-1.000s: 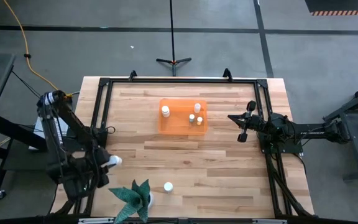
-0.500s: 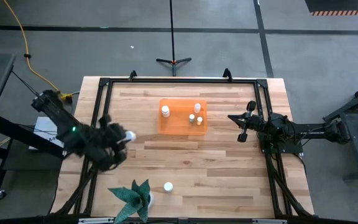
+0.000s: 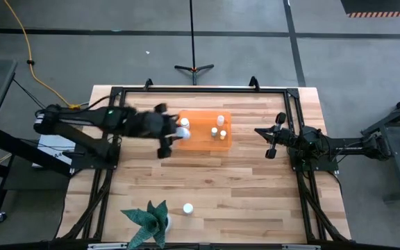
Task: Pick and place pill bottles into a basket
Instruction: Put the left white pill bottle in the orange bin
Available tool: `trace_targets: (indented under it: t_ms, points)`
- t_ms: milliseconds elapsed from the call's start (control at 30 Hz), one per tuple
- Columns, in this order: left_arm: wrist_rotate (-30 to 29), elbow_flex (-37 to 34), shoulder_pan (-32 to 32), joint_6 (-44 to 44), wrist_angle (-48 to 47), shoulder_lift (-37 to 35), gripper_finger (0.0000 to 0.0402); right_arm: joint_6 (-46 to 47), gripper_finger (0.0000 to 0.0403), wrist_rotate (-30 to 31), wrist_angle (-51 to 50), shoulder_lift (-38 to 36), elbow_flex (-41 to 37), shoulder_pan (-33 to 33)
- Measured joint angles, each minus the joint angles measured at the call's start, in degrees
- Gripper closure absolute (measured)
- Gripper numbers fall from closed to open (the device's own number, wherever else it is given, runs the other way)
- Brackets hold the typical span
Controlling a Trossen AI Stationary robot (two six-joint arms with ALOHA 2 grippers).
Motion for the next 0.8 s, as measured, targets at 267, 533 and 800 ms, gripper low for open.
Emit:
trace_targets:
  t_ms: [267,533,800]
  points:
    - [11.61,-0.20,13.60,4.70,1.49,9.89,0.0201,-0.30,0.0402,0.00,0.00,-0.01,0.00,-0.01]
    - [18.38,-0.20,20.38,8.53,1.79,19.89,0.0205,-0.30,0.0402,0.00,0.00,0.01,-0.02,0.01]
    - [20.47,-0.17,21.12,8.81,0.18,25.06,0.0204,-0.30,0.0402,0.00,-0.09,0.01,-0.02,-0.01]
